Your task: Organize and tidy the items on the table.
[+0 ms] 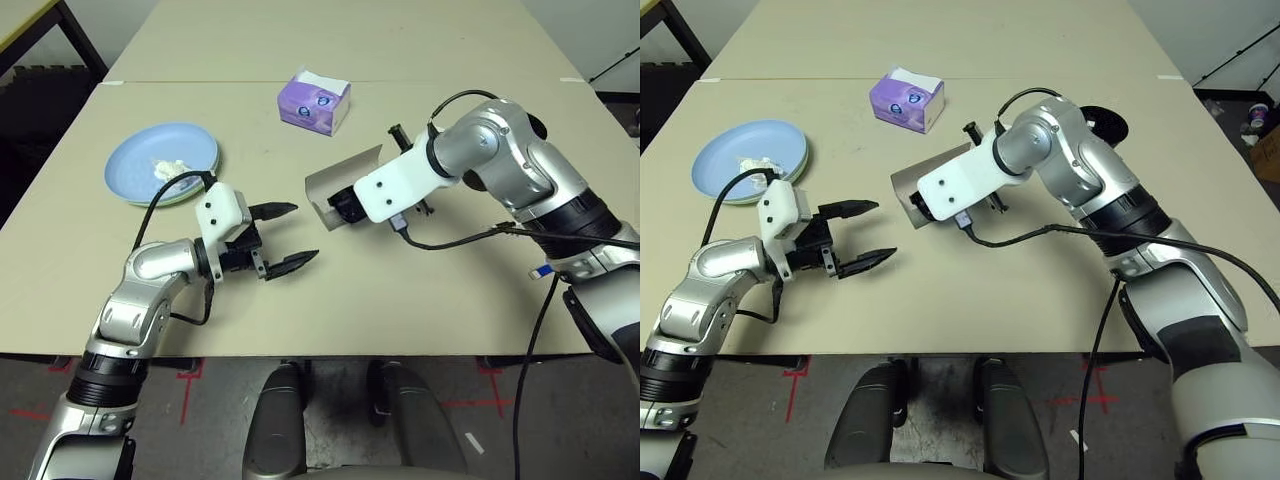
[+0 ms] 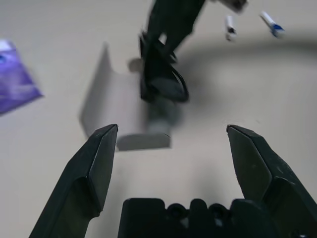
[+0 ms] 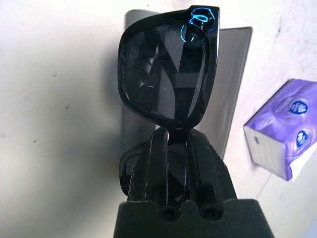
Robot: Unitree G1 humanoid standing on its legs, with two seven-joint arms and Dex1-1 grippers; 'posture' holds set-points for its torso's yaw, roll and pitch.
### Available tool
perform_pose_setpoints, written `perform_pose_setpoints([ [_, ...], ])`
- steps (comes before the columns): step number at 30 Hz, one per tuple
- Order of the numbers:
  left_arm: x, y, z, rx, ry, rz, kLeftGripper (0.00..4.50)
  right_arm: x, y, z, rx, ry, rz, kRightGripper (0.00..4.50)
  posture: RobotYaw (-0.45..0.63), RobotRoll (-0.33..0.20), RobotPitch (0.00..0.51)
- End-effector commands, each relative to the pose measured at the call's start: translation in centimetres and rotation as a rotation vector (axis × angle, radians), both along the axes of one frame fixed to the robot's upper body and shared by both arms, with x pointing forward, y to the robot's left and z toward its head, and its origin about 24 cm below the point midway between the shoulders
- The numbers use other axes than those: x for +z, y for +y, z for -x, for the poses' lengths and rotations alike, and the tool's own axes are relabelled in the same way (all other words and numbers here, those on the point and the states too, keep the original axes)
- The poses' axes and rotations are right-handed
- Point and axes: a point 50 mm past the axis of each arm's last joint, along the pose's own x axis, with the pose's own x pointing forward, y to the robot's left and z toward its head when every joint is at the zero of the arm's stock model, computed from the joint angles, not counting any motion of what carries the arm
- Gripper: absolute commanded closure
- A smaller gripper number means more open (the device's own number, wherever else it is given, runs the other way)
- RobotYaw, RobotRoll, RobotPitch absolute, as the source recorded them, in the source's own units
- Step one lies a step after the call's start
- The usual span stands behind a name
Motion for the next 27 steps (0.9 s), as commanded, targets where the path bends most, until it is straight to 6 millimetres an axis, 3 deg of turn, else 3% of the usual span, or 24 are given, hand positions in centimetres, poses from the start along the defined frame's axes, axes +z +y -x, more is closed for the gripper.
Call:
perform_pose_setpoints([
  [1,0.3,-0.1,0.4,0.028,0.001,0.027,0.0,0.3,0.6,-0.3,0.016,-0.029,0.014,4.09,0.1,0.0,0.174],
  [27,0.4,-0.2,1.2,0.076,0.052,0.11,0.0,-0.3,1.9,-2.2,0.018,-0.077,0.012,4.09,0.12,0.0,0.189],
])
